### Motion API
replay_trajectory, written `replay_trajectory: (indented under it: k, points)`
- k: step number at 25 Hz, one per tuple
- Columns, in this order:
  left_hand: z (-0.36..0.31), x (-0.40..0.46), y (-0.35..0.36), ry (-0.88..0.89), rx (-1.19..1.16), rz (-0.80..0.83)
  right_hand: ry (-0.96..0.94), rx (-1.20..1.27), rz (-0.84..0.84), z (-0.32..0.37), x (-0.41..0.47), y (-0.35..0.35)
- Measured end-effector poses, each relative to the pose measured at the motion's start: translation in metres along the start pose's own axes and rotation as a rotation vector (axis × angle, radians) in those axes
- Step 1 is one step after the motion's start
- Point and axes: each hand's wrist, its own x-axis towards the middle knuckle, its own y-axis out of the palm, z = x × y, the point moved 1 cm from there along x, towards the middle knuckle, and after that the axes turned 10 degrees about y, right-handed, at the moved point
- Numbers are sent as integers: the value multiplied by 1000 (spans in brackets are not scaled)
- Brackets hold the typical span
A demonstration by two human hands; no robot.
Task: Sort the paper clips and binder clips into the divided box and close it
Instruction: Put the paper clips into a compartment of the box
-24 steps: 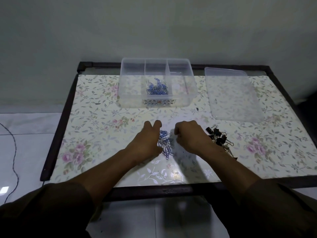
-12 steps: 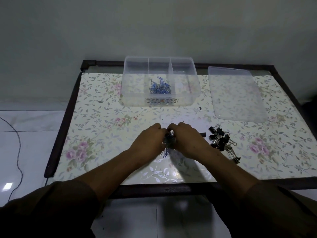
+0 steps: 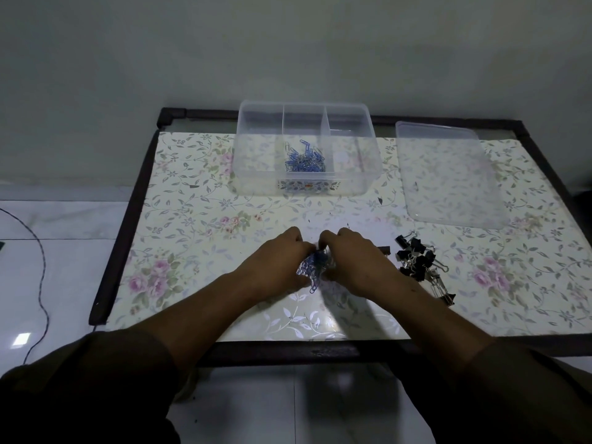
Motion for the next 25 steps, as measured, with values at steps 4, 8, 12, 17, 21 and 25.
replay_trajectory:
  k: [4, 8, 12, 17, 21, 25]
  points:
    - [-1, 7, 9, -43, 18, -144, 36, 178, -45, 5, 3, 4]
    - [1, 11, 12, -111, -74, -257, 113, 389, -65, -1, 9, 2]
    - [3, 10, 8, -203, -283, -358, 166, 546, -110, 0, 11, 1]
    - [-3, 8, -20, -182, -340, -501, 114, 597, -201, 12, 11, -23]
    - [-4, 23, -71, -112, -323, -707, 4, 569, -378, 25, 30, -75]
    - [22, 66, -117, -121, -257, -718, -27, 513, -502, 36, 80, -116]
